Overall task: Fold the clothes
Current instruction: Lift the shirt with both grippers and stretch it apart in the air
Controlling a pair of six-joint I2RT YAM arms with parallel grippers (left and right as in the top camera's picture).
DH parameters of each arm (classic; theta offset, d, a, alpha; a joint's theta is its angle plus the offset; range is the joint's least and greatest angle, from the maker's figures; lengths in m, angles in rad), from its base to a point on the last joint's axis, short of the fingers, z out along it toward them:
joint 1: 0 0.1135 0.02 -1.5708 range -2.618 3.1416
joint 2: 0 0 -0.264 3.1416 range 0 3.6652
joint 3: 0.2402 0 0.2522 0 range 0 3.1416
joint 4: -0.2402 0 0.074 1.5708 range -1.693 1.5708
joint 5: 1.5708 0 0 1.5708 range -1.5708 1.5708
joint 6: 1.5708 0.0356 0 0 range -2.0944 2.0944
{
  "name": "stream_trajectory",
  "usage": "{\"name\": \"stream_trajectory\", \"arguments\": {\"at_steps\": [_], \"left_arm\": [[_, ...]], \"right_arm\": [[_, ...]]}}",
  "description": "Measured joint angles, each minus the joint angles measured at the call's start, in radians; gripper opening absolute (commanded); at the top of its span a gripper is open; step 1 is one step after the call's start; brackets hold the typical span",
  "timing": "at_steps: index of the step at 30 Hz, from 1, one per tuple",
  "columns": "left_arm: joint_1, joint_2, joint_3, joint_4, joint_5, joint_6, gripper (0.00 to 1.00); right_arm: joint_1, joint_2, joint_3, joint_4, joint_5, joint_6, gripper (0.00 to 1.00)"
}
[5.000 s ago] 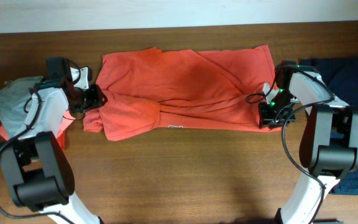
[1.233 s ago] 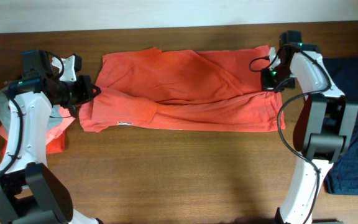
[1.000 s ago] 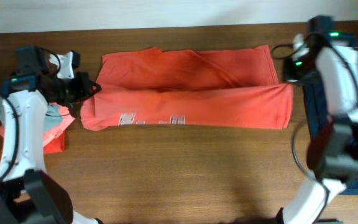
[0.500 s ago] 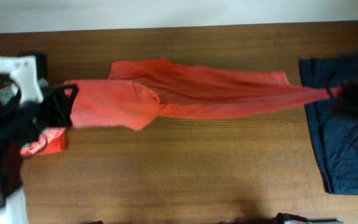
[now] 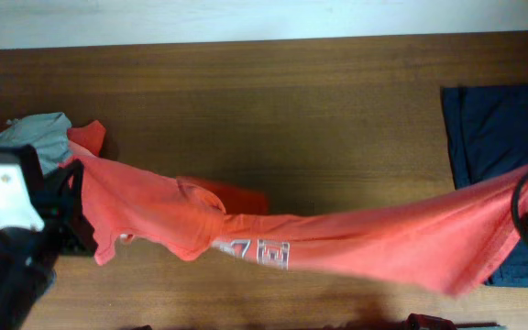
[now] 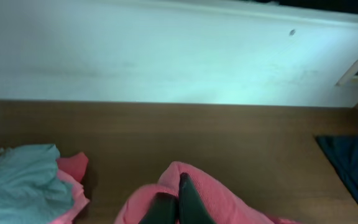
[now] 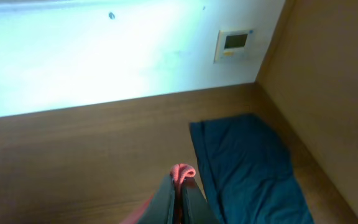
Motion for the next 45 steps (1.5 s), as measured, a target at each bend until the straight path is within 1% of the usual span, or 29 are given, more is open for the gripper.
{"name": "stream_trajectory", "arguments": {"at_steps": [2, 6, 9, 11, 12, 14, 16, 17, 18, 21, 24, 26, 29, 31, 35, 39, 42, 43, 45], "left_arm": [[0.000, 0.051, 0.001, 0.001, -0.002, 0.000, 0.00], [0.000, 0.226, 0.004, 0.032, 0.015, 0.000, 0.01], [-0.011, 0.428, 0.002, 0.084, 0.034, -0.001, 0.00], [-0.032, 0.552, 0.002, 0.179, 0.045, -0.005, 0.01], [-0.047, 0.623, 0.001, 0.253, 0.049, -0.008, 0.00], [-0.071, 0.729, 0.001, 0.400, 0.055, -0.025, 0.01], [-0.087, 0.821, 0.015, 0.506, 0.063, -0.051, 0.01], [-0.091, 0.865, 0.038, 0.542, 0.068, -0.066, 0.00], [-0.092, 0.922, 0.103, 0.575, 0.077, -0.091, 0.01], [-0.084, 0.975, 0.309, 0.569, 0.086, -0.120, 0.00], [-0.062, 0.967, 0.562, 0.507, 0.094, -0.129, 0.01], [-0.041, 0.939, 0.699, 0.428, 0.094, -0.128, 0.01], [-0.021, 0.878, 0.817, 0.261, 0.093, -0.113, 0.00], [-0.025, 0.846, 0.840, 0.143, 0.092, -0.086, 0.00], [-0.068, 0.856, 0.823, -0.098, 0.070, -0.014, 0.00], [-0.109, 0.958, 0.728, -0.304, 0.002, 0.054, 0.00], [-0.125, 1.041, 0.615, -0.380, -0.031, 0.100, 0.01], [-0.128, 1.070, 0.547, -0.421, -0.041, 0.120, 0.01], [-0.127, 1.089, 0.457, -0.444, -0.051, 0.141, 0.01]], "right_arm": [[0.000, 0.069, 0.002, 0.002, 0.002, 0.000, 0.04], [0.000, 0.265, 0.003, 0.008, 0.003, 0.000, 0.04], [0.000, 0.490, -0.003, 0.032, 0.002, 0.000, 0.04], [0.001, 0.617, -0.006, 0.085, -0.001, 0.000, 0.04], [0.002, 0.673, -0.007, 0.132, -0.006, 0.001, 0.04], [0.003, 0.759, -0.008, 0.201, -0.015, 0.008, 0.04], [0.003, 0.814, -0.006, 0.248, -0.022, 0.027, 0.04], [0.003, 0.832, 0.001, 0.260, -0.026, 0.040, 0.04], [0.004, 0.847, 0.037, 0.276, -0.026, 0.058, 0.04], [0.006, 0.851, 0.204, 0.254, -0.018, 0.077, 0.04], [0.006, 0.832, 0.393, 0.216, -0.010, 0.075, 0.04], [0.006, 0.798, 0.480, 0.177, -0.008, 0.070, 0.04], [0.006, 0.760, 0.513, 0.124, -0.005, 0.064, 0.04], [0.005, 0.751, 0.512, 0.076, 0.004, 0.055, 0.04], [0.005, 0.785, 0.444, -0.007, 0.029, 0.034, 0.04], [0.003, 0.835, 0.254, -0.022, 0.058, 0.007, 0.04], [0.003, 0.857, 0.079, -0.013, 0.080, -0.006, 0.04], [0.003, 0.858, 0.007, -0.011, 0.087, -0.008, 0.04], [0.002, 0.859, -0.087, 0.006, 0.097, -0.012, 0.04]]}}
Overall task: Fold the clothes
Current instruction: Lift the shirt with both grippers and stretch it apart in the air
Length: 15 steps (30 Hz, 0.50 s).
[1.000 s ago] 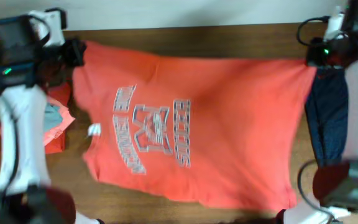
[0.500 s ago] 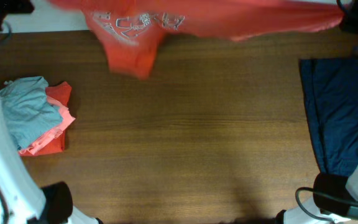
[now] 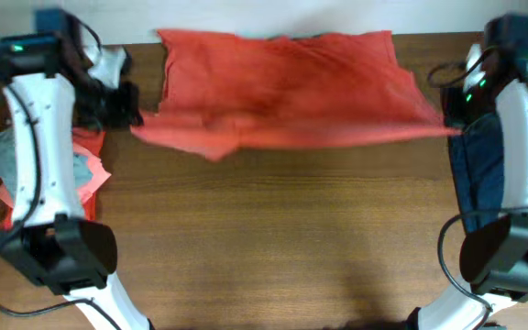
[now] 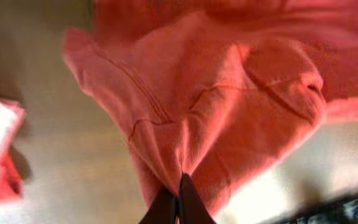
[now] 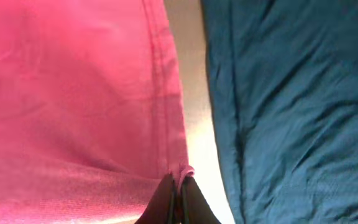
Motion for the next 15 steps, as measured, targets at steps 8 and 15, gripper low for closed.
{"name": "stream_trajectory", "arguments": {"at_steps": [8, 15], "left_arm": [[0.000, 0.002, -0.255, -0.084, -0.012, 0.038, 0.00], [0.000, -0.020, -0.340, -0.083, -0.013, 0.038, 0.00]], "right_arm": [[-0.071, 0.000, -0.219, -0.011, 0.010, 0.018, 0.04], [-0.155, 0.000, -0.243, -0.067, -0.021, 0.047, 0.04]]}}
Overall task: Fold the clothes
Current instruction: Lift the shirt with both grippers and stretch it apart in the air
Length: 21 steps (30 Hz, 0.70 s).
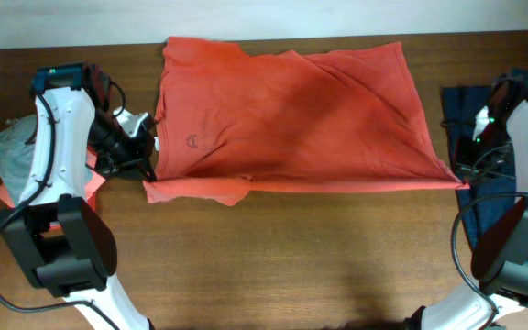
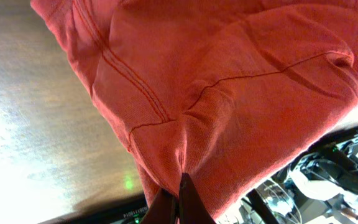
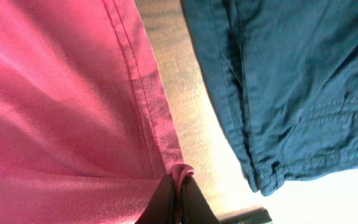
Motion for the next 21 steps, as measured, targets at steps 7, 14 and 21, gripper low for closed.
{"name": "stream_trajectory", "arguments": {"at_steps": [7, 14, 21], "left_arm": [[0.000, -0.130, -0.106, 0.071, -0.001, -0.001, 0.01], [0.000, -0.222, -0.230, 0.130, 0.000, -0.019, 0.01], [0.000, -0.223, -0.407, 0.155, 0.008, -0.028, 0.01]], "right_arm": [[-0.007, -0.011, -0.034, -0.043, -0.025, 0.008, 0.04], [-0.008, -0.109, -0.275, 0.040, -0.064, 0.010, 0.04], [-0.013, -0.175, -0.357, 0.040, -0.068, 0.045, 0.04]]}}
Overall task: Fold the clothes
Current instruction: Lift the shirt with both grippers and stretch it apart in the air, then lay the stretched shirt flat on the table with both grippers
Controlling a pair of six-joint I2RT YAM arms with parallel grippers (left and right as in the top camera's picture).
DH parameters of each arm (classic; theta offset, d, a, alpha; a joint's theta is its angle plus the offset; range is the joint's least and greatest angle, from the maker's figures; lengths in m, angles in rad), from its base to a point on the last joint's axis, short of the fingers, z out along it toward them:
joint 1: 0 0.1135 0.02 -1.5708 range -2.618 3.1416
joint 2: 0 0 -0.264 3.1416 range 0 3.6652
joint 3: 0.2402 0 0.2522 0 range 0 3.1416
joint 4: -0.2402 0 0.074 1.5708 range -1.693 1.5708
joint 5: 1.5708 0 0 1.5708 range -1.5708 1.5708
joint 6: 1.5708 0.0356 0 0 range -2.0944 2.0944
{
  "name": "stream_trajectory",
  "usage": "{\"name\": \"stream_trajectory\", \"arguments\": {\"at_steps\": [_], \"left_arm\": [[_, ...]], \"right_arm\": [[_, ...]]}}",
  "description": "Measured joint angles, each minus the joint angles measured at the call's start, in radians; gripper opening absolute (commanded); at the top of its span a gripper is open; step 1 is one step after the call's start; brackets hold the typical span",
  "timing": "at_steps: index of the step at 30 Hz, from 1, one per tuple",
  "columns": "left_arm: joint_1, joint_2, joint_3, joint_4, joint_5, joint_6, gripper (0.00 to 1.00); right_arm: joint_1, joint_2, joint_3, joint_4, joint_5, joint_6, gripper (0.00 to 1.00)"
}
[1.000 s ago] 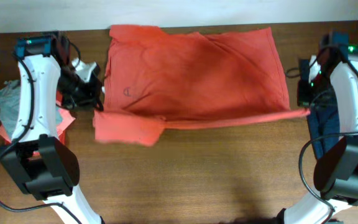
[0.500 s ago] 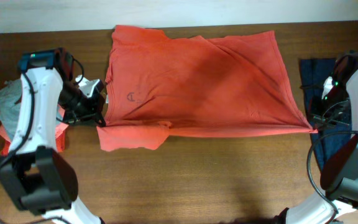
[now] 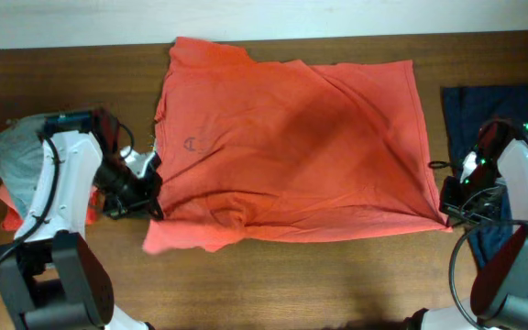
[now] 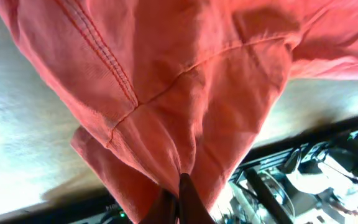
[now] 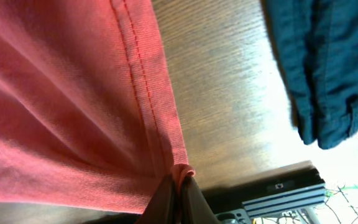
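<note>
An orange-red T-shirt (image 3: 291,147) lies spread across the wooden table (image 3: 291,284), its far edge near the table's back. My left gripper (image 3: 151,209) is shut on the shirt's near left part by a sleeve (image 4: 166,93). My right gripper (image 3: 445,215) is shut on the near right hem corner (image 5: 180,171). In both wrist views the dark fingers pinch a fold of orange cloth. A sleeve flap (image 3: 191,236) lies loose below the left grip.
A dark blue garment (image 3: 511,110) lies at the right edge, partly under my right arm. A pile of grey-green and red clothes (image 3: 21,160) sits at the left edge. Bare wood runs along the front of the table.
Both grippers have moved toward the table's front, still shut on the shirt. The near edge now lies lower on the table and the shirt covers more of it.
First the shirt hung stretched and twisted between my two grippers low over the front of the table. Then it was held at the far edge. After that it lay spread from the back, and its near edge has since come further forward.
</note>
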Motion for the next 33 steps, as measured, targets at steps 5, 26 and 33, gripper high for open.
{"name": "stream_trajectory", "arguments": {"at_steps": [5, 26, 33], "left_arm": [[0.000, -0.025, -0.097, 0.018, 0.000, -0.019, 0.01], [0.018, -0.126, -0.135, 0.394, -0.015, -0.206, 0.01], [0.018, -0.126, -0.136, 0.505, -0.002, -0.258, 0.01]], "right_arm": [[-0.054, -0.014, 0.000, -0.007, 0.012, 0.034, 0.04], [-0.086, -0.014, -0.002, 0.167, -0.035, 0.043, 0.05], [-0.037, -0.014, -0.002, 0.266, -0.050, 0.043, 0.05]]}}
